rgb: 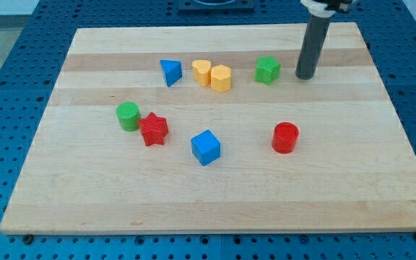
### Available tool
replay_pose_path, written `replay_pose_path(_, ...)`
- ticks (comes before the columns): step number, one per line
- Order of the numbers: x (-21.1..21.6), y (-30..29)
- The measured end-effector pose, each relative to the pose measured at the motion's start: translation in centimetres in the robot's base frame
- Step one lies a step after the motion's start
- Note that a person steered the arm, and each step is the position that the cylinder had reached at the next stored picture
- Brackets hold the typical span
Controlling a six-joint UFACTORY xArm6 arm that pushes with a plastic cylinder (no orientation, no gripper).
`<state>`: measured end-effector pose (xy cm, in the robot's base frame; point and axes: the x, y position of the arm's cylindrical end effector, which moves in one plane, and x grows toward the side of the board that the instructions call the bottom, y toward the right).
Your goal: Slightly move the green star towards the bottom
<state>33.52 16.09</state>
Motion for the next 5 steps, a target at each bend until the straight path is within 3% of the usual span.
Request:
replay_pose_path(2,-5.0,-0.1)
replay_pose_path(5,-5.9,-2.6)
